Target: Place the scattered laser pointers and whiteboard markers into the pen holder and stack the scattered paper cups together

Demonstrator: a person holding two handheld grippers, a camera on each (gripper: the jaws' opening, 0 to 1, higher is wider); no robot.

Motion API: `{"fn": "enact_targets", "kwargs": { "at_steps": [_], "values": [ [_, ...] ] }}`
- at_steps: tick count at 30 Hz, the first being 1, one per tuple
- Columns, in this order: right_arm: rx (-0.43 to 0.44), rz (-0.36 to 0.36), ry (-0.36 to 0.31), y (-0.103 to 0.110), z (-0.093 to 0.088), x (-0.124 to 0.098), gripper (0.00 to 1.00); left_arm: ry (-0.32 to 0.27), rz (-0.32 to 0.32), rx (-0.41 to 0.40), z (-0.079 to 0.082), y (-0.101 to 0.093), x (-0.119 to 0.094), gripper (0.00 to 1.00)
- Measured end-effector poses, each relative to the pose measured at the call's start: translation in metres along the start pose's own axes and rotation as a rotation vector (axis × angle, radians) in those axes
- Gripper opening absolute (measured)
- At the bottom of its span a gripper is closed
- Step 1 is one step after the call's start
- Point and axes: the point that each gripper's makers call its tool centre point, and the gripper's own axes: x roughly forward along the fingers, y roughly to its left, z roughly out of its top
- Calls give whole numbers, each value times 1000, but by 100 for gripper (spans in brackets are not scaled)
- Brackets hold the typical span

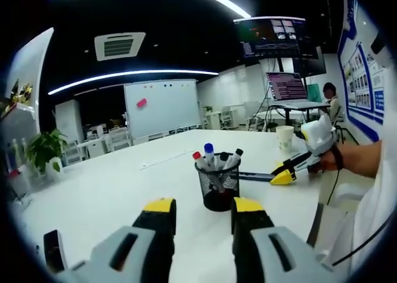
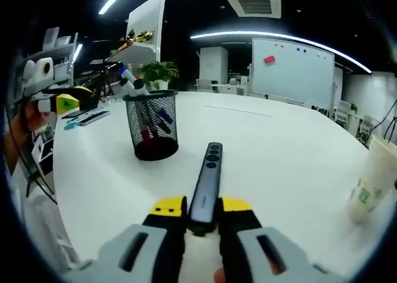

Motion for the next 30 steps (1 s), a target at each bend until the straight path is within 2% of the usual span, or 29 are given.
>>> {"fn": "enact_targets", "kwargs": {
  "at_steps": [10, 20, 26, 30],
  "values": [
    [-45, -36, -13, -7, 2, 1, 18, 1, 0, 3, 1, 0, 0, 36],
    [-96, -33, -108, -4, 26, -8, 18, -3, -5, 2, 2, -1, 1, 36],
    [-80, -34, -138, -4, 34, -12, 18, -3, -3, 0, 1, -1, 0, 36],
    [-66, -32, -133, -3, 32, -11, 18, -3, 0, -3, 1, -1, 0, 36]
  ]
}}
